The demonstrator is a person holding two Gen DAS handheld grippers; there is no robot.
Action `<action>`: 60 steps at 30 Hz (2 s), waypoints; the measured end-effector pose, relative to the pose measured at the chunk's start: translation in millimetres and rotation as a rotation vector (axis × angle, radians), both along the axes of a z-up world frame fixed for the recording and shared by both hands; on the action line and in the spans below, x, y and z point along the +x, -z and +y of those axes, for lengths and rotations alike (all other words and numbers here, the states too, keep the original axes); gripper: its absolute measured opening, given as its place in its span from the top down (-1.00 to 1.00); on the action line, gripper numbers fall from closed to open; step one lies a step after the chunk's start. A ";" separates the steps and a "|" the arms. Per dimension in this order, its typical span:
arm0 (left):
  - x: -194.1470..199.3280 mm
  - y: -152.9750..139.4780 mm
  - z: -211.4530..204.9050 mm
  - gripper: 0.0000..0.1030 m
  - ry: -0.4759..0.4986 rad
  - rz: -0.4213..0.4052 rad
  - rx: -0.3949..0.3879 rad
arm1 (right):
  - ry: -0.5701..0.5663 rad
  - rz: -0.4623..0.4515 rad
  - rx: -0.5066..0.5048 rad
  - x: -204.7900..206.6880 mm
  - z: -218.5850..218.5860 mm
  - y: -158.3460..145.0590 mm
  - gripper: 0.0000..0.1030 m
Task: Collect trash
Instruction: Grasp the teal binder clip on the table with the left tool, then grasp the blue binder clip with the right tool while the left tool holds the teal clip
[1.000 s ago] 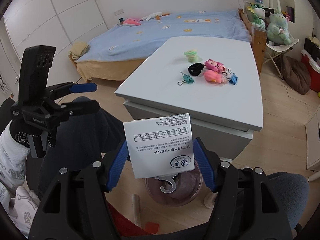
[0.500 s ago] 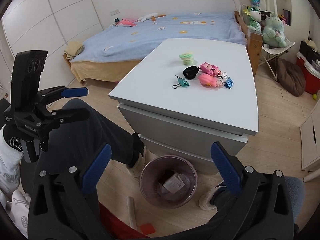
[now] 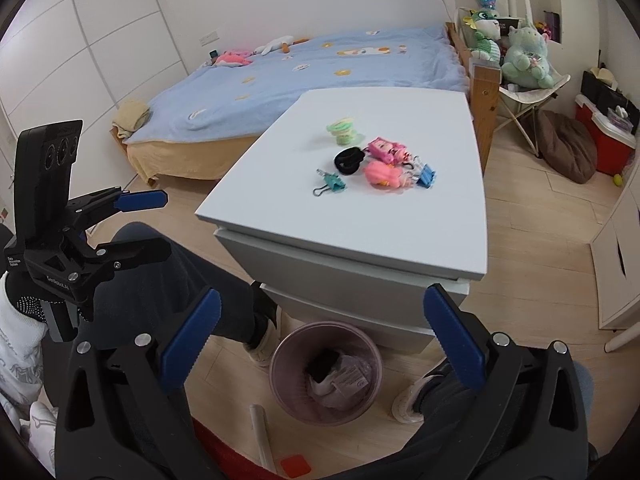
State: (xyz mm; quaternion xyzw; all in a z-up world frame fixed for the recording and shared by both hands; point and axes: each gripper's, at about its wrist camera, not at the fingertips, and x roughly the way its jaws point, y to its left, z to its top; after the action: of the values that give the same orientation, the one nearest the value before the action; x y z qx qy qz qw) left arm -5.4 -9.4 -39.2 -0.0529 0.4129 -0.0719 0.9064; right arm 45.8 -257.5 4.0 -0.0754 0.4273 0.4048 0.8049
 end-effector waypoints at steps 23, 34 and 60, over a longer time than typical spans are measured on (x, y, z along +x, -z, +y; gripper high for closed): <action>108.6 16.3 -10.7 -0.89 0.137 0.065 0.104 | 0.064 -0.030 -0.036 44.3 -12.0 -11.2 -0.93; 142.2 46.0 -20.2 -0.48 0.190 0.140 0.128 | 0.075 -0.025 -0.036 48.1 -16.4 -9.6 -0.93; 139.0 48.5 -11.2 0.52 0.133 0.143 0.099 | 0.053 -0.033 -0.059 63.6 -0.5 -2.4 -0.93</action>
State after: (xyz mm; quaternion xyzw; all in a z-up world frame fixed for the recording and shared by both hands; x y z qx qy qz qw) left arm 133.6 -20.6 -87.7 0.0145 0.4822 -0.1075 0.8693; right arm 109.3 -258.0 6.3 -0.0948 0.4276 0.3692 0.8197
